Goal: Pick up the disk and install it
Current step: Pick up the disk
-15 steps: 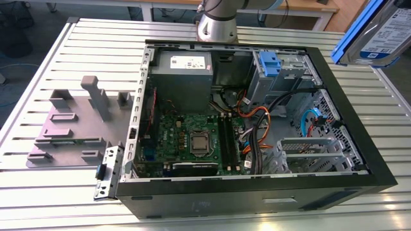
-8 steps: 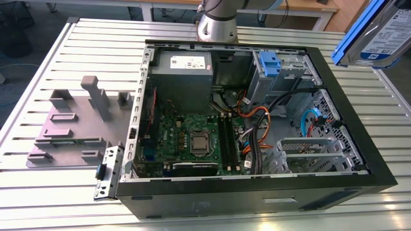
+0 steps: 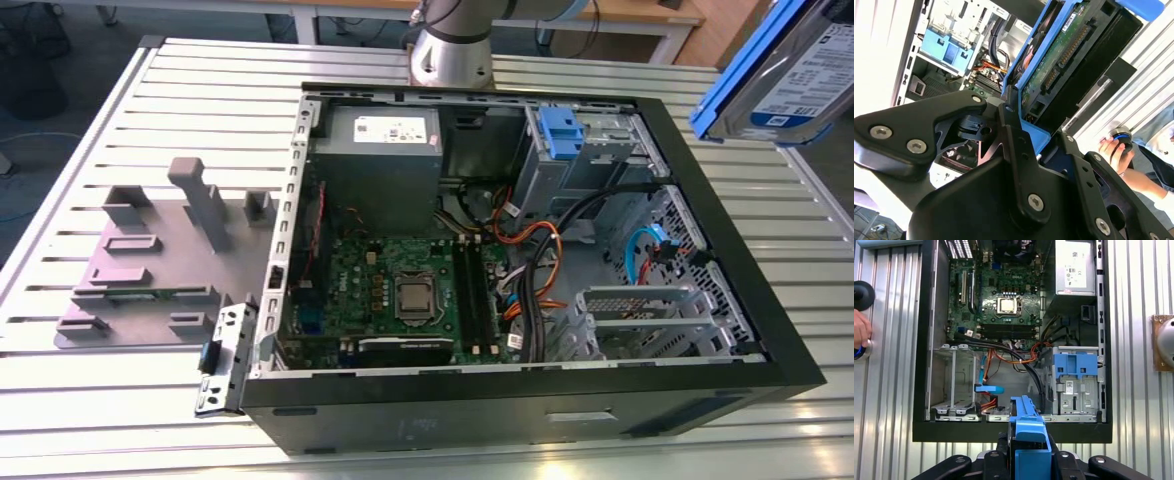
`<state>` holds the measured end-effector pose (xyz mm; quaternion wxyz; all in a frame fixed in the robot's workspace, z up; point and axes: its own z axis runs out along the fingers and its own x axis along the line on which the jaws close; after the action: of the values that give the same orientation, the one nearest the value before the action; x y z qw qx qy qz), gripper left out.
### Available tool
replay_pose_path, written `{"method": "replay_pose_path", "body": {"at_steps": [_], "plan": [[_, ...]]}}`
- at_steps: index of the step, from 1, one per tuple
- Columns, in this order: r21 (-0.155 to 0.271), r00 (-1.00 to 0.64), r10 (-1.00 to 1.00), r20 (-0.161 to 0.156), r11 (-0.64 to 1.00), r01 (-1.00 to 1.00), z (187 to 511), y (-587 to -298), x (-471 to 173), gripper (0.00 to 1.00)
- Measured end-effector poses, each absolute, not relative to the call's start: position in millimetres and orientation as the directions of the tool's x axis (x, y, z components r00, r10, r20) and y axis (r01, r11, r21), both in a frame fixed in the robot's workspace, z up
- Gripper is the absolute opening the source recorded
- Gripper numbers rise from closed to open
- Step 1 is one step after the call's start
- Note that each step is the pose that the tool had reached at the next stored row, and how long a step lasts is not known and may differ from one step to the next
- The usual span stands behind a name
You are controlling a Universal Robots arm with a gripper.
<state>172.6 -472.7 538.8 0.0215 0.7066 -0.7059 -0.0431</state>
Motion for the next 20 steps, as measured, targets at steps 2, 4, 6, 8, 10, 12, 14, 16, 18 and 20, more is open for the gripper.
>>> {"method": "replay_pose_path", "body": {"at_steps": [2, 4, 6, 8, 10, 12, 14, 16, 18, 20], "plan": [[0.091, 0.000, -1.000, -0.031, -0.002, -0.996, 538.6, -473.5, 172.5, 0.37], [0.091, 0.000, -1.000, -0.031, -0.002, -0.996, 538.5, -474.4, 172.6, 0.37], [0.091, 0.000, -1.000, -0.031, -0.002, -0.996, 538.3, -475.2, 172.6, 0.37], [0.091, 0.000, -1.000, -0.031, -0.002, -0.996, 538.2, -476.0, 172.6, 0.37], [0.091, 0.000, -1.000, -0.031, -0.002, -0.996, 538.1, -476.7, 172.6, 0.37], [0.091, 0.000, -1.000, -0.031, -0.002, -0.996, 538.0, -477.5, 172.6, 0.37], [0.091, 0.000, -1.000, -0.031, -0.002, -0.996, 537.9, -478.2, 172.6, 0.37], [0.091, 0.000, -1.000, -0.031, -0.002, -0.996, 537.8, -478.9, 172.6, 0.37], [0.091, 0.000, -1.000, -0.031, -0.002, -0.996, 537.7, -479.5, 172.6, 0.37], [0.091, 0.000, -1.000, -0.031, -0.002, -0.996, 537.6, -480.1, 172.6, 0.37]]}}
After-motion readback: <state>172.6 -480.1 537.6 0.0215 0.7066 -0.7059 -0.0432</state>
